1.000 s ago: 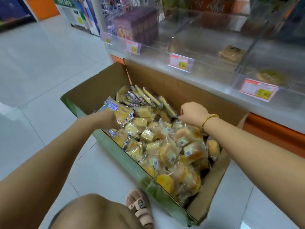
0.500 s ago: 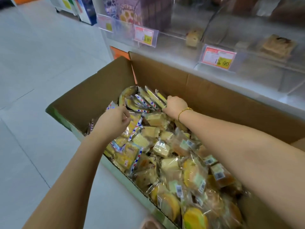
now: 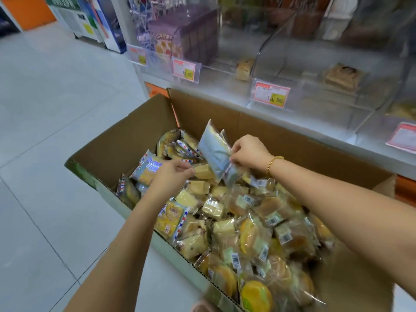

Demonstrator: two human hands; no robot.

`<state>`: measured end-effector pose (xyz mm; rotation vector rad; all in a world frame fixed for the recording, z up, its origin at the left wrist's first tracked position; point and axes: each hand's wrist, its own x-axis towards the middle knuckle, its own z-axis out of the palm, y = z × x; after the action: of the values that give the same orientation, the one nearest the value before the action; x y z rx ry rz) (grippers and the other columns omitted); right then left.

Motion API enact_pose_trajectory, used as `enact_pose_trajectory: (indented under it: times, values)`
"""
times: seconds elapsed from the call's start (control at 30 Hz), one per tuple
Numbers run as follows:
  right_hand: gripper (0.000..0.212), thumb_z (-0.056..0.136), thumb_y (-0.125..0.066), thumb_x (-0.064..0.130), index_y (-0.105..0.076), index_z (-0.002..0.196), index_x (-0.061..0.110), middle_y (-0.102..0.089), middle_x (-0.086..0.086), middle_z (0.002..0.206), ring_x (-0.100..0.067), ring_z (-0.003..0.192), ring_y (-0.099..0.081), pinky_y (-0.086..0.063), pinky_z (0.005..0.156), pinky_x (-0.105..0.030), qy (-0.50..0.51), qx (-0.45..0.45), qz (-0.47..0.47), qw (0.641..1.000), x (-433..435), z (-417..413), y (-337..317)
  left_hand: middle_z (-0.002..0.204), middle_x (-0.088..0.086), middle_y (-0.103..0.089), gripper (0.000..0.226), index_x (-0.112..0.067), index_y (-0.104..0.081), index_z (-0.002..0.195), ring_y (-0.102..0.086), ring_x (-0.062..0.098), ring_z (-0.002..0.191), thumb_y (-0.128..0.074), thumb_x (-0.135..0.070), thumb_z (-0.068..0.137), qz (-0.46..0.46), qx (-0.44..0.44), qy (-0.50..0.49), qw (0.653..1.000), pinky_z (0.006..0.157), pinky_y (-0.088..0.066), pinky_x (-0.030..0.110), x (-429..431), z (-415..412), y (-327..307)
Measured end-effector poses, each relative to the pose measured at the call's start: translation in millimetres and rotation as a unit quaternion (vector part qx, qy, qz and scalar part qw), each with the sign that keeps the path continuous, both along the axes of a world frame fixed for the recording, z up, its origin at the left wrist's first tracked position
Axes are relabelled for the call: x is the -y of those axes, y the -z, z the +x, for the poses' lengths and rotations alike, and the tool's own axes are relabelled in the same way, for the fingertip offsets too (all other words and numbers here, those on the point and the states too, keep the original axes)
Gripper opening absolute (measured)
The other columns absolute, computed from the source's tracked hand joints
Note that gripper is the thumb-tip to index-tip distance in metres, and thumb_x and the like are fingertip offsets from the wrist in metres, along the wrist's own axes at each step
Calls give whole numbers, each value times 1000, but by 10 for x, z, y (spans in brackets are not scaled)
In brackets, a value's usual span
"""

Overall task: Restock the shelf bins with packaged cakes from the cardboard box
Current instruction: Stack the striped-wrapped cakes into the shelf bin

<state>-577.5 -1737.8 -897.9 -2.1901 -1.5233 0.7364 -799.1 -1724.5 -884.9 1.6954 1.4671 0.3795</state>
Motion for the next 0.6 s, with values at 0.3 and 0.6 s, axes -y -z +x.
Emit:
enact_pose_trajectory:
  times: [0.3, 0.6]
  values:
    - [7, 78, -74, 11, -70, 76, 16, -68, 8, 67, -1, 60, -61, -50, 62, -16, -43, -74, 73, 994, 1401, 342, -815, 155, 26, -14, 100, -14, -18, 151, -53, 46, 115, -69, -47, 71, -384, 299, -100, 868, 91, -50, 54, 832, 526, -513]
    - [13, 89, -54, 17, -65, 97, 19, -64, 2, 98, -22, 91, -61, -48, 70, -35, -60, 159, 225, 959, 2008, 107, -885, 132, 31, -49, 66, -3, -48, 130, -62, 41, 106, -72, -26, 73, -346, 416, -71, 838, 95, -49, 49, 1469, 1025, -1042]
